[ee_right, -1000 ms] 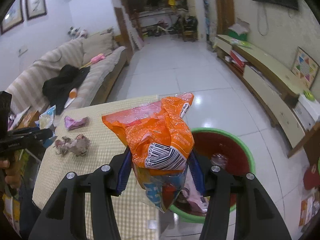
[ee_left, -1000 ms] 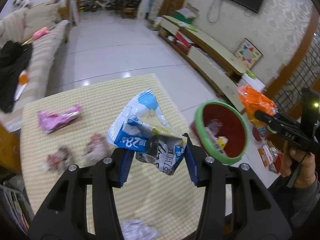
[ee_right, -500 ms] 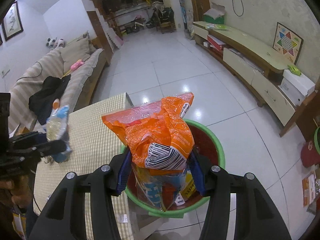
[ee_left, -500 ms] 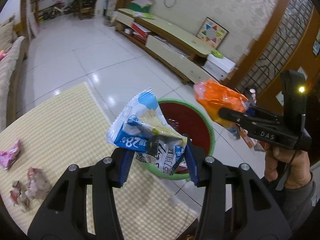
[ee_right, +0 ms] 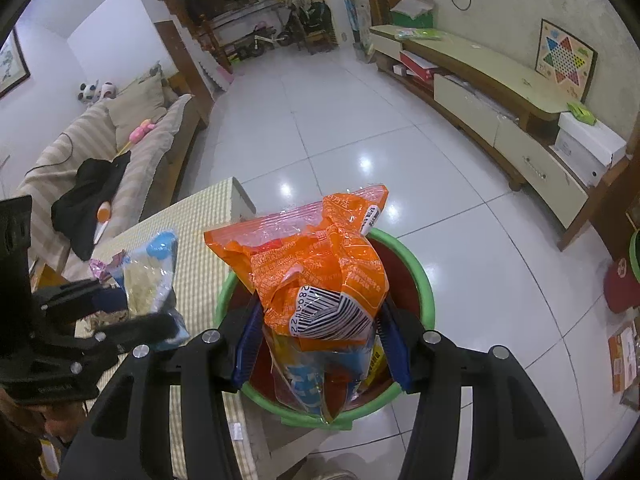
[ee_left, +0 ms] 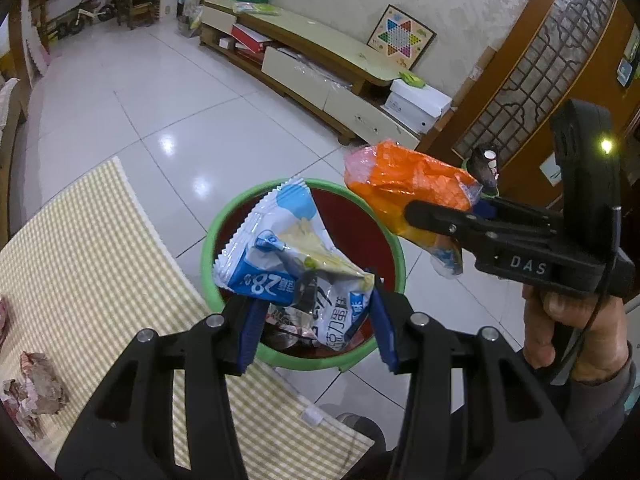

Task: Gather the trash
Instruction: 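Carry both bags over the green bin and open both tools to drop them, then move both open tools back over the crumpled wrappers on the table, then grasp a crumpled paper wrapper with the right tool while the left tool grasps another, then carry both wrappers over the green bin and open both tools to drop them, then move the right tool to the white paper ball and grasp it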

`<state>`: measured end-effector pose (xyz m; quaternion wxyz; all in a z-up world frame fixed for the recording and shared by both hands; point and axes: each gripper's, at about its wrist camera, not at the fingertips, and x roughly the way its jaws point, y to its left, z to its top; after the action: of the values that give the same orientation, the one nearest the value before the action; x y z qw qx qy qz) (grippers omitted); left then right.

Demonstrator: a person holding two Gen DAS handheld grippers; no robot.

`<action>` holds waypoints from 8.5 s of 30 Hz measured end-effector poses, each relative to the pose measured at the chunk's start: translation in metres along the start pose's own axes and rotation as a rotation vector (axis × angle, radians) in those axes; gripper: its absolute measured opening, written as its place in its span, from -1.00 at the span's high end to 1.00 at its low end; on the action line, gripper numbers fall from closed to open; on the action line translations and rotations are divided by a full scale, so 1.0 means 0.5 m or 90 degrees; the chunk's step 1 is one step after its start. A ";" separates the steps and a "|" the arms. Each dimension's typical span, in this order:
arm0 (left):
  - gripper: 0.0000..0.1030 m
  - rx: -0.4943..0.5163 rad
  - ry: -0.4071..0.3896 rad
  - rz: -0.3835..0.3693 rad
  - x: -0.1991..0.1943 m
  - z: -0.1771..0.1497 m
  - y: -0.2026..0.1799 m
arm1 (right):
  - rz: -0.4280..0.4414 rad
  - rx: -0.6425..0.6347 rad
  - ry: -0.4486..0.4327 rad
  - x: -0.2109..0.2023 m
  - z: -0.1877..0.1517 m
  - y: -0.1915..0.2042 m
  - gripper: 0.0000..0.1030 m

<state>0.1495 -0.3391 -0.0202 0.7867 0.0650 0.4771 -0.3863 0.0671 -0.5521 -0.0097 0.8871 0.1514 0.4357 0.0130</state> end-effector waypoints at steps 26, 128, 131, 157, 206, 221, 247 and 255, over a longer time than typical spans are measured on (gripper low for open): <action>0.12 -0.020 0.034 -0.022 0.053 0.026 -0.025 | 0.000 0.008 0.025 0.035 0.003 -0.005 0.00; -0.86 -0.410 -0.024 0.255 -0.250 -0.422 0.704 | 0.138 -0.412 0.130 0.466 -0.195 0.766 -0.76; -0.69 -0.405 -0.026 0.259 -0.246 -0.420 0.705 | 0.138 -0.402 0.122 0.475 -0.188 0.763 -0.70; 0.37 -0.408 -0.056 0.208 -0.299 -0.413 0.639 | 0.160 -0.365 0.133 0.378 -0.154 0.723 0.13; 0.37 -0.152 -0.081 0.072 -0.227 -0.074 0.188 | 0.035 -0.133 -0.029 0.015 0.008 0.220 0.13; 0.36 -0.118 -0.035 -0.016 -0.064 0.024 0.062 | 0.021 -0.049 -0.001 0.034 0.010 0.047 0.12; -0.87 -0.184 -0.033 -0.030 -0.027 0.064 0.092 | -0.054 -0.078 0.040 0.069 -0.005 0.054 -0.60; -0.89 -0.188 -0.063 0.005 -0.115 0.017 0.127 | -0.027 -0.084 0.016 0.059 0.002 0.084 -0.68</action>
<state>0.1839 -0.2677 0.0134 0.8118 -0.0684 0.4891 -0.3116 0.0905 -0.5078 -0.0201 0.8897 0.0834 0.4481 0.0251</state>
